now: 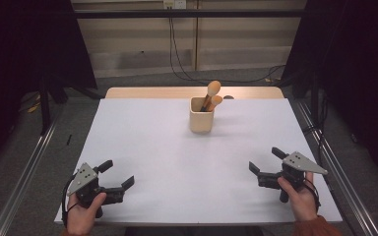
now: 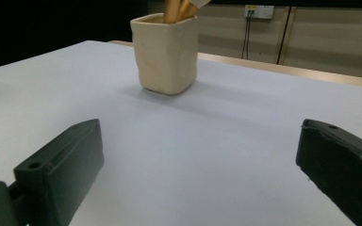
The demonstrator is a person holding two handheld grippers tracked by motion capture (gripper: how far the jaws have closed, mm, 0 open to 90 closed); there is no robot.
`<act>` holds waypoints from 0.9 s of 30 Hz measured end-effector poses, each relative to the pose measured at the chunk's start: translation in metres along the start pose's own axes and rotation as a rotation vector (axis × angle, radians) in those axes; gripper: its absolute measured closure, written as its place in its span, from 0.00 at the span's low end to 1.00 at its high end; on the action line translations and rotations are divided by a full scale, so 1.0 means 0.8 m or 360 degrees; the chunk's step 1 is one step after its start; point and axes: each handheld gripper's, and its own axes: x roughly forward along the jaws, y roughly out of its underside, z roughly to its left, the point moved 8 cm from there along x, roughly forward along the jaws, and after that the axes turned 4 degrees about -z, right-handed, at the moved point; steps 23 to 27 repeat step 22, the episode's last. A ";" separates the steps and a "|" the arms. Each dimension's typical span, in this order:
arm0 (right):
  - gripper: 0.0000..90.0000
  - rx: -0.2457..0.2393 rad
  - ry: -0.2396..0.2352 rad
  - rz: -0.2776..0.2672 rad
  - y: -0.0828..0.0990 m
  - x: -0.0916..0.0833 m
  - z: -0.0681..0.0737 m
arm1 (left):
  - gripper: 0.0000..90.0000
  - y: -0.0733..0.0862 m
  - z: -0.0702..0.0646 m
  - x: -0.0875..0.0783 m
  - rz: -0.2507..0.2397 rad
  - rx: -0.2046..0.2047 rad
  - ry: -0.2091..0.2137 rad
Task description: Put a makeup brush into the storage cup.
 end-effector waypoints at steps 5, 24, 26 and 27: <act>0.01 -0.0005 0.0040 0.0018 0.011 -0.018 -0.010 | 0.02 0.000 0.000 -0.002 -0.0009 -0.0006 -0.0006; 0.01 0.0023 0.0050 0.0006 0.023 -0.046 -0.014 | 0.02 0.002 -0.001 0.002 0.0015 -0.0036 0.0002; 0.01 0.0023 0.0050 0.0006 0.023 -0.046 -0.014 | 0.02 0.002 -0.001 0.002 0.0015 -0.0036 0.0002; 0.01 0.0023 0.0050 0.0006 0.023 -0.046 -0.014 | 0.02 0.002 -0.001 0.002 0.0015 -0.0036 0.0002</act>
